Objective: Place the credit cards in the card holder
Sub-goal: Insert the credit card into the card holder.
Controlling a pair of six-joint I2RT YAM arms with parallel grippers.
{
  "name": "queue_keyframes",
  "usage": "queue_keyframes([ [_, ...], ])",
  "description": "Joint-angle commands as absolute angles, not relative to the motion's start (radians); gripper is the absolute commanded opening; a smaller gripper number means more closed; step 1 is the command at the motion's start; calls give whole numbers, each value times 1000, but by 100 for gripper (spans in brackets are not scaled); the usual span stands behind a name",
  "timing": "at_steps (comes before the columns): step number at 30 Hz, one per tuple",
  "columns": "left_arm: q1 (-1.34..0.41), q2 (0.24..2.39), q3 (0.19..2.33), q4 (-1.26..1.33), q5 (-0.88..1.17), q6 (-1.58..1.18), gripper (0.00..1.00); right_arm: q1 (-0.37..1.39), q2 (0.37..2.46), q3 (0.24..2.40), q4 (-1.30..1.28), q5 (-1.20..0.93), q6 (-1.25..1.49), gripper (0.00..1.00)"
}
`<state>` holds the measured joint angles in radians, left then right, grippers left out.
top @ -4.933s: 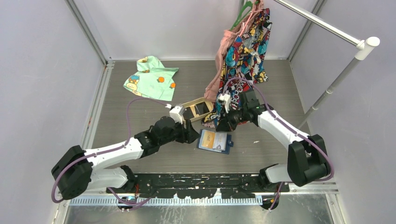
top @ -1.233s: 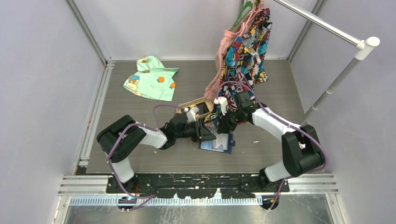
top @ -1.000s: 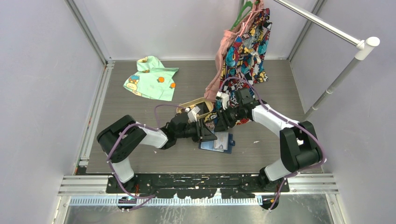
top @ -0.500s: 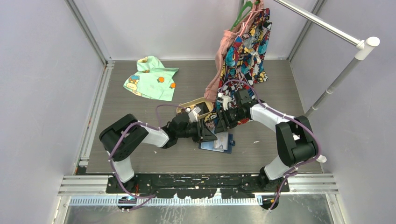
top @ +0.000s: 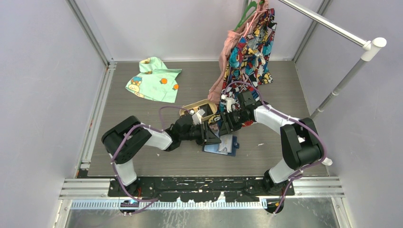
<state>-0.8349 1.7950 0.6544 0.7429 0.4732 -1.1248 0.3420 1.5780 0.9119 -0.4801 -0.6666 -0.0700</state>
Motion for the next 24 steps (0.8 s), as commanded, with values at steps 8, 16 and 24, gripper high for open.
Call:
queue_keyframes([
  [8, -837, 1765, 655, 778, 463, -1113, 40, 350, 1590, 989, -579, -564, -192, 45],
  [16, -836, 1636, 627, 627, 378, -1037, 41, 349, 1614, 1000, -605, -516, -225, 49],
  [24, -836, 1387, 634, 329, 245, -856, 40, 350, 1624, 1005, -618, -389, -278, 48],
])
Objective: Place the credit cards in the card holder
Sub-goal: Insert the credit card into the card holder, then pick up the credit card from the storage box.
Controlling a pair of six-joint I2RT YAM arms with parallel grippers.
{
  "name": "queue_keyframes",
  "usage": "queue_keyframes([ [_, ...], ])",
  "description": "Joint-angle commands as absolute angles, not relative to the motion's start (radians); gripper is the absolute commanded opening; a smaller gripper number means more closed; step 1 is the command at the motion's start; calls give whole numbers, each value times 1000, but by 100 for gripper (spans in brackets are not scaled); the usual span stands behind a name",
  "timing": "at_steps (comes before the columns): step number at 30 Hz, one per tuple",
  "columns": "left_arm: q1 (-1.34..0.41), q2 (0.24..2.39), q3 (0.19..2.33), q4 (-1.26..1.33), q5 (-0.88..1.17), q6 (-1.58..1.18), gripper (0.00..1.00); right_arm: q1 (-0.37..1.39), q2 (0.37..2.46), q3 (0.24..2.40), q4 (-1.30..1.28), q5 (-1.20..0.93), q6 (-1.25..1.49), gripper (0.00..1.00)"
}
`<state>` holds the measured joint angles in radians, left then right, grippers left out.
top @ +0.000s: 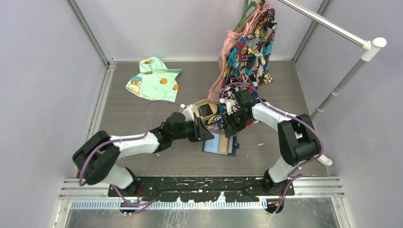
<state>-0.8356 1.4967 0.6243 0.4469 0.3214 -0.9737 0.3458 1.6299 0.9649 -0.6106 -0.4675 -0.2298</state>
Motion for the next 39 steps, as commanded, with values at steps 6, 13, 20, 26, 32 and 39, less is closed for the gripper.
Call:
queue_keyframes([
  [6, -839, 1453, 664, 420, 322, -889, 34, 340, 1609, 1014, -634, -381, -311, 45],
  [13, -871, 1652, 748, 452, 353, -911, 23, 236, 1487, 1017, -672, -649, -354, 37],
  [20, -895, 1762, 834, 389, 365, -896, 21, 236, 1441, 997, -737, -878, -477, 27],
  [26, -892, 1579, 827, 233, 249, -751, 25, 241, 1366, 996, -709, -870, -534, 25],
  [32, -822, 1278, 822, -51, 43, -515, 37, 272, 1424, 1258, -879, -734, -708, 35],
  [39, -682, 1018, 679, -80, -98, -530, 72, 545, 1528, 1498, -852, -485, -572, 47],
])
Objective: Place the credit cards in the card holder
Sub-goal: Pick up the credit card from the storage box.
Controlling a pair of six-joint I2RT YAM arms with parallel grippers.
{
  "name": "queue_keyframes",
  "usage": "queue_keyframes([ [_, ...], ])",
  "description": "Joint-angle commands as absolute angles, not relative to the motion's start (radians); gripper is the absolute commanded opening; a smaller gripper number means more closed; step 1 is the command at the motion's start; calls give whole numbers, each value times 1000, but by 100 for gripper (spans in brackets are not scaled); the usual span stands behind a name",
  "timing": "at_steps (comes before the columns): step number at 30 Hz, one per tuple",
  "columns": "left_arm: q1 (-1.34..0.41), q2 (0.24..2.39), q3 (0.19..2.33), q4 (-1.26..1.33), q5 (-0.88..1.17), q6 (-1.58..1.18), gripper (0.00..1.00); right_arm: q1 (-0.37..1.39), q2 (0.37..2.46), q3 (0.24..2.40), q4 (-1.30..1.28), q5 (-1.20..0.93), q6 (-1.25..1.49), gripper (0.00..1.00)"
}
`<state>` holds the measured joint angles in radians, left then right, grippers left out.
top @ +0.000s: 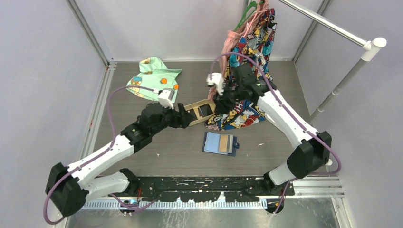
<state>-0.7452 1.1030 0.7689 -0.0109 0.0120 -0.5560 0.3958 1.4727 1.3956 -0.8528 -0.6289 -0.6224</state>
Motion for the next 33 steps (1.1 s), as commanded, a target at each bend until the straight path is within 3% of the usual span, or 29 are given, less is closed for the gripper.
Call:
queue_keyframes([
  [1, -663, 991, 657, -69, -96, -554, 74, 572, 1557, 1530, -841, -477, -534, 50],
  [7, -558, 927, 573, -33, -17, -699, 74, 631, 1777, 1729, -808, -417, -309, 63],
  [16, -479, 1039, 553, 69, 55, -797, 69, 632, 2065, 1873, -751, -371, -10, 63],
  [27, -440, 1282, 637, 158, 130, -833, 61, 632, 2181, 1853, -691, -264, 173, 62],
  [33, -440, 1384, 662, 215, 187, -854, 49, 607, 2213, 1835, -676, -233, 225, 61],
])
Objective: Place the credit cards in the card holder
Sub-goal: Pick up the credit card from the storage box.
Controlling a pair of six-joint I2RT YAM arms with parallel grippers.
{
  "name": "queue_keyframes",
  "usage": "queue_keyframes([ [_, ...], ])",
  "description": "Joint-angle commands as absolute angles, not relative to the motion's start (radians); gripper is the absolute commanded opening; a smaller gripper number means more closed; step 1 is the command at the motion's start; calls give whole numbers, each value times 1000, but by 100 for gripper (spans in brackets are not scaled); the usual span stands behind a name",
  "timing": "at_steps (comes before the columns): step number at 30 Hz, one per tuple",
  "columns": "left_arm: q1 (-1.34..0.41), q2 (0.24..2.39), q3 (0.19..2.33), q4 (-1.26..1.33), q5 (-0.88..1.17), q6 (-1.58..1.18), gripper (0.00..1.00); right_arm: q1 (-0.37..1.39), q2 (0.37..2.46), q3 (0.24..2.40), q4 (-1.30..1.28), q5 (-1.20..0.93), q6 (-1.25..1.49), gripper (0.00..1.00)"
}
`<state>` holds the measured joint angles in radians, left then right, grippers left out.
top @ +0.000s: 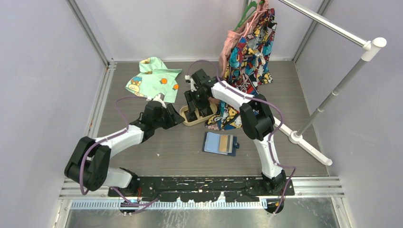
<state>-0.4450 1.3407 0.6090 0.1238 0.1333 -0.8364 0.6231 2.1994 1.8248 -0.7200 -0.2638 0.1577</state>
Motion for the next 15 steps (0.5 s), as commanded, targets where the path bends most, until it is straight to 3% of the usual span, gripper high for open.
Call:
queue_keyframes([
  [1, -440, 1399, 672, 215, 193, -850, 48, 604, 2223, 1839, -676, -242, 233, 61],
  [15, -440, 1545, 798, 117, 194, -801, 45, 598, 2262, 1790, -639, -324, 306, 59],
])
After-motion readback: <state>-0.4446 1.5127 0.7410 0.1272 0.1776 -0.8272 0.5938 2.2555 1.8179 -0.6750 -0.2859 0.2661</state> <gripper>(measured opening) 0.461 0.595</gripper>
